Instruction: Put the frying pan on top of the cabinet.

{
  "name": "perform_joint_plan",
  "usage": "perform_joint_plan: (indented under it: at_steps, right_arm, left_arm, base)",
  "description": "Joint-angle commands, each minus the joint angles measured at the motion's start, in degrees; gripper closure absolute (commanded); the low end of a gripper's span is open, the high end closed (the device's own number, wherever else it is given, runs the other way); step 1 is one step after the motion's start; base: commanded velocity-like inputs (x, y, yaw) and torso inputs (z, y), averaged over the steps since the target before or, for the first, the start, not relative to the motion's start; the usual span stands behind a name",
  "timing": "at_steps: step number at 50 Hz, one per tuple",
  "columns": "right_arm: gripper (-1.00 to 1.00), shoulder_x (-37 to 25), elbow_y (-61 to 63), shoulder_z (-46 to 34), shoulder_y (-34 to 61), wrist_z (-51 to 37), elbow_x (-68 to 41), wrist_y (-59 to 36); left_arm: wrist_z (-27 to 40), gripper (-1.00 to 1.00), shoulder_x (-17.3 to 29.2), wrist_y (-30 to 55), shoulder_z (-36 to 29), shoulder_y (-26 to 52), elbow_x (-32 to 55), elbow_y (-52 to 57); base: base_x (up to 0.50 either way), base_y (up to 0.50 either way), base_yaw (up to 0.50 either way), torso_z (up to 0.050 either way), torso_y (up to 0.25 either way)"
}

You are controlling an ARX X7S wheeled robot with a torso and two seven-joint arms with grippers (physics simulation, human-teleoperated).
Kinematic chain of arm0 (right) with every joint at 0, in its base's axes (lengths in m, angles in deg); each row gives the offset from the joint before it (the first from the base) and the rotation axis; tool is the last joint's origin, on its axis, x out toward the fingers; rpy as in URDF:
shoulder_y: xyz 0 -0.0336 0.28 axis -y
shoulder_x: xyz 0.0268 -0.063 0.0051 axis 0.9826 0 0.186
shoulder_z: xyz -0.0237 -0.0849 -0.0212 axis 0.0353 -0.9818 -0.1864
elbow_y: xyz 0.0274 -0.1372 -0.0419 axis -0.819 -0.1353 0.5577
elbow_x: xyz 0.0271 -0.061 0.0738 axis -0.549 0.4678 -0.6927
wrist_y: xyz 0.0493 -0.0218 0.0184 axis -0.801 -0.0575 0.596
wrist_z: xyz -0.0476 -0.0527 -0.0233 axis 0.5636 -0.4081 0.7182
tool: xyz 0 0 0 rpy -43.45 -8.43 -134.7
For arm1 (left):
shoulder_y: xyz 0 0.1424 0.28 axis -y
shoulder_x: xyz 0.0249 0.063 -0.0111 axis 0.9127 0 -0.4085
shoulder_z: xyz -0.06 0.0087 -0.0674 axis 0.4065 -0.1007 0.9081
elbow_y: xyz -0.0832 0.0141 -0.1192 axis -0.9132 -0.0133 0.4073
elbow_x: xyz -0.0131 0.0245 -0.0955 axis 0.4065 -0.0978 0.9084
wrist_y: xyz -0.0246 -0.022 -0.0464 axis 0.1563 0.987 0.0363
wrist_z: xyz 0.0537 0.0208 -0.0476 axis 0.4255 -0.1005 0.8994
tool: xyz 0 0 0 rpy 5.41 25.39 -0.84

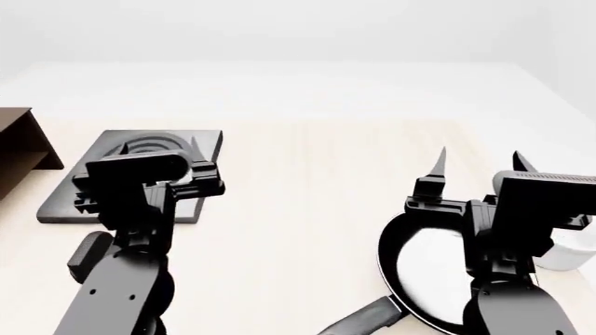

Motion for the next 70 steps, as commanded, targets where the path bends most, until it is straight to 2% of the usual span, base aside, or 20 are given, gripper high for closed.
perform_joint_plan:
  at_steps: [1, 2, 4, 5, 6, 16, 20, 22, 27, 32, 40, 49, 61, 70]
  right_arm:
    - [-1.00, -0.3, 0.7, 0.4, 0.0, 0.0, -0.8, -0.8]
    - [-1.00, -0.4, 0.9, 0.9, -0.5, 0.4, -1.3, -0.2]
    - [-1.00, -0.5, 0.9, 0.7, -0.6, 0.4, -1.2, 0.0]
    - [-1.00, -0.5, 0.9, 0.6, -0.6, 0.4, -1.2, -0.1]
    - [-1.00, -0.6, 0.9, 0.5, -0.6, 0.4, -1.2, 0.0]
    - [-1.00, -0.8, 0.7, 0.1, -0.6, 0.0, -1.2, 0.1]
    - [-1.00, -0.9, 0.6, -0.1, -0.6, -0.1, -1.1, 0.2]
    - [-1.00, -0.9, 0.6, -0.1, -0.6, -0.1, -1.2, 0.3]
    - [-1.00, -1.0, 0.4, -0.3, -0.6, -0.2, -1.2, 0.4]
    - [-1.00, -1.0, 0.2, -0.3, -0.5, -0.3, -1.4, 0.5]
    - [-1.00, -1.2, 0.2, -0.6, -0.5, -0.4, -1.5, 0.5]
    - [-1.00, -1.3, 0.0, -0.8, -0.4, -0.6, -1.7, 0.6]
    - [-1.00, -1.5, -0.3, -1.0, -0.3, -0.8, -2.0, 0.7]
    - [-1.00, -1.6, -0.2, -0.8, -0.4, -0.9, -2.3, 0.7]
  left_arm:
    - [-3.3, -1.00, 4.2, 14.1, -1.3, 0.3, 5.0, 9.5]
    - [-11.9, -1.00, 12.8, 22.7, -1.6, 8.8, 13.5, 18.1]
    - [-27.2, -1.00, 11.1, 39.9, -1.1, 10.4, 13.9, 25.5]
    - [-27.2, -1.00, 11.1, 48.5, -1.0, 10.5, 14.1, 25.9]
    - [-27.3, -1.00, 11.0, 51.3, -0.8, 10.6, 14.3, 26.1]
    - [-29.1, -1.00, 12.6, 55.5, -0.8, 12.1, 19.1, 28.4]
    - [-15.2, -1.00, 17.6, 55.6, 0.8, 15.8, 44.3, 24.6]
    - [-9.2, -1.00, 18.8, 55.5, 0.5, 18.0, 52.8, 22.5]
    - [-5.6, -1.00, 19.5, 55.1, -3.1, 22.0, 59.5, 18.2]
    - [2.7, -1.00, 19.4, 54.9, -6.3, 26.6, 71.7, 10.5]
    - [4.9, -1.00, 18.6, 53.2, -10.9, 27.8, 73.1, 9.7]
    - [11.2, -1.00, 17.4, 52.8, -14.3, 28.1, 79.7, 8.4]
    - [14.8, -1.00, 14.1, 50.9, -19.6, 27.4, 79.1, 6.9]
    - [12.9, -1.00, 11.8, 49.3, -24.8, 25.8, 73.9, 7.8]
  base:
    - [0.00, 0.00, 0.00, 0.000, 0.000]
    - [0.00, 0.00, 0.00, 0.000, 0.000]
    - [0.00, 0.00, 0.00, 0.000, 0.000]
    - [0.00, 0.00, 0.00, 0.000, 0.000]
    - [0.00, 0.00, 0.00, 0.000, 0.000]
    - [0.00, 0.00, 0.00, 0.000, 0.000]
    - [0.00, 0.00, 0.00, 0.000, 0.000]
    - [0.00, 0.00, 0.00, 0.000, 0.000]
    - [0.00, 0.00, 0.00, 0.000, 0.000]
    - [0.00, 0.00, 0.00, 0.000, 0.000]
    - [0.00, 0.00, 0.00, 0.000, 0.000]
    - [0.00, 0.00, 0.00, 0.000, 0.000]
    - [0.00, 0.00, 0.00, 0.000, 0.000]
    - [0.00, 0.00, 0.00, 0.000, 0.000]
